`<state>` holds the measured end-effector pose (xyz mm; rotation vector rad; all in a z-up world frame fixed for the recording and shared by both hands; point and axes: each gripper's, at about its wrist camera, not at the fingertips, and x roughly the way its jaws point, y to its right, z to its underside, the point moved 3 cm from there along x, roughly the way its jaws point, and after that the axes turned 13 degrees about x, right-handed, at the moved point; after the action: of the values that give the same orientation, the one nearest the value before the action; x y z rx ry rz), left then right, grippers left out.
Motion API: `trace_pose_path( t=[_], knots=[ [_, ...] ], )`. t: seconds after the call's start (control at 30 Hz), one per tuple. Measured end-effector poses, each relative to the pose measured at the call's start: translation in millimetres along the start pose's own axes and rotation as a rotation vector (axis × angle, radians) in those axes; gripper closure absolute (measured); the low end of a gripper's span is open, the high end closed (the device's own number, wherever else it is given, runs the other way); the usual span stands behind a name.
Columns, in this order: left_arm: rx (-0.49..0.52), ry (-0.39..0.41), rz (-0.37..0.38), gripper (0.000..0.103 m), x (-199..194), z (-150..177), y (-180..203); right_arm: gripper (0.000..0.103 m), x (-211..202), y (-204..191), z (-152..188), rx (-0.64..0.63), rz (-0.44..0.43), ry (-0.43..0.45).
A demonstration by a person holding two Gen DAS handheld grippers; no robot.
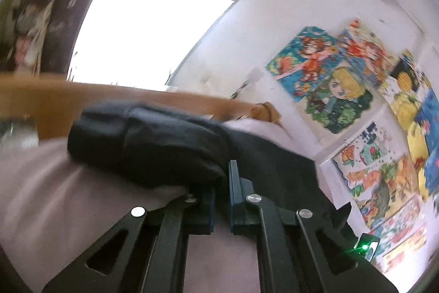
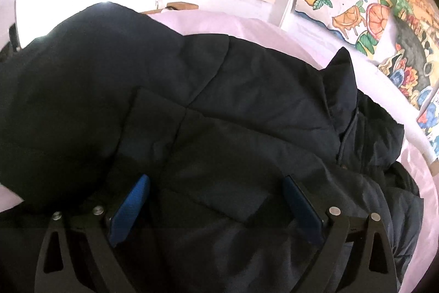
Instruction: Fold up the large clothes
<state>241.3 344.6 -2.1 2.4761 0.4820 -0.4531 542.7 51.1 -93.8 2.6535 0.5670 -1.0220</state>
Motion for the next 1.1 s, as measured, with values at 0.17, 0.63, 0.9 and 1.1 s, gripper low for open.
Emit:
trace_pose_path(
  t=[0.17,0.63,0.9,1.1],
  knots=[
    [0.139,0.076,0.071,0.099,-11.1,-29.7,50.2,0.005,-24.4,17.5,-3.9,0.031,-0.051,0.011],
    [0.554,0.169,0.35,0.099,-26.3,-59.6,246.9,0.005,-128.4,156.1,-10.9,0.27,-0.073,0.099],
    [0.747,0.065,0.467,0.099,-1.4,-15.0,348.1,0.005,-172.7,230.9,9.1,0.391,-0.107,0.122],
    [1.008,-0.066,0.544,0.1,33.3,62.3,425.0,0.005,-185.3,271.3,39.8,0.423,-0.111,0.103]
  ],
)
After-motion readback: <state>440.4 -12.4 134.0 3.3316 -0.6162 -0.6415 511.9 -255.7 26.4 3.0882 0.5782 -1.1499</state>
